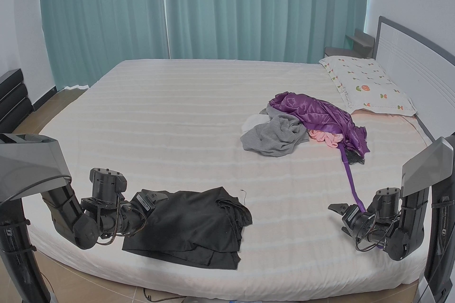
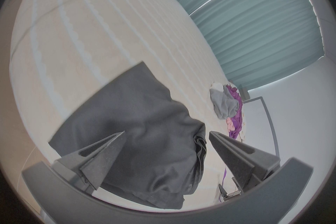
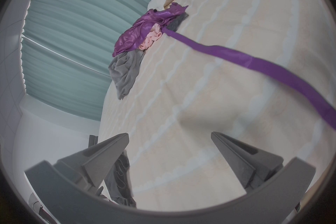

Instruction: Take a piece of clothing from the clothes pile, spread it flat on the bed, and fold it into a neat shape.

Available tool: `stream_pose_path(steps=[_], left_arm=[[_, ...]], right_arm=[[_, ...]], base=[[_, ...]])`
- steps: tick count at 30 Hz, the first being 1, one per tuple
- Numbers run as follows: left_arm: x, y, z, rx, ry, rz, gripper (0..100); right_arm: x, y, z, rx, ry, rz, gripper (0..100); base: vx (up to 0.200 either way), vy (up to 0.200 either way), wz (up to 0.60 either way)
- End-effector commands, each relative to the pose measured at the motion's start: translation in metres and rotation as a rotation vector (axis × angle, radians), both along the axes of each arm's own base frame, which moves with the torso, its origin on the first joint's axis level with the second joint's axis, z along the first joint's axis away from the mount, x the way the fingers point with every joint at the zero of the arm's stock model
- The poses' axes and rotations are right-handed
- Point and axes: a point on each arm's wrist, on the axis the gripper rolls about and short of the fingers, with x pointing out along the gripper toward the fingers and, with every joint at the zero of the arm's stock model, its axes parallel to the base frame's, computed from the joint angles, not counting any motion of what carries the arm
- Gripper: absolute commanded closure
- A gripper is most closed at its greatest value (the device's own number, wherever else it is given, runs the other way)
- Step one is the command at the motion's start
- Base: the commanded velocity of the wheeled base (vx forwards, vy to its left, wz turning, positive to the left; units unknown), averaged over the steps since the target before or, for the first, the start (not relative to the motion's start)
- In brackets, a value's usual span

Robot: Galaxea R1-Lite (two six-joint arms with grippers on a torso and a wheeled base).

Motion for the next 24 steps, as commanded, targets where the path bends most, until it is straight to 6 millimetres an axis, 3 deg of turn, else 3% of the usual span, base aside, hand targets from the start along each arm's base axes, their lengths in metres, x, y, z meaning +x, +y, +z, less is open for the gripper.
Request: stream_pose_path(steps=[1, 16, 24], left_arm=[[0.000, 0.001, -0.007, 0.004, 0.007, 0.006, 0], [-0.001, 0.000, -0.010, 0.012, 0.011, -0.004, 0], [-0.001, -0.001, -0.011, 0.021, 0.011, -0.006, 0]], right_arm=[[-0.001, 0.000, 0.000, 0.001, -0.009, 0.000, 0], [0.000, 0.001, 0.000, 0.003, -0.018, 0.005, 0], [-0.006, 0.028, -0.003, -0.014, -0.010, 0.112, 0]], base=[[0.000, 0.200, 0.00], [0.000, 0.200, 0.00], [0.000, 0.200, 0.00]])
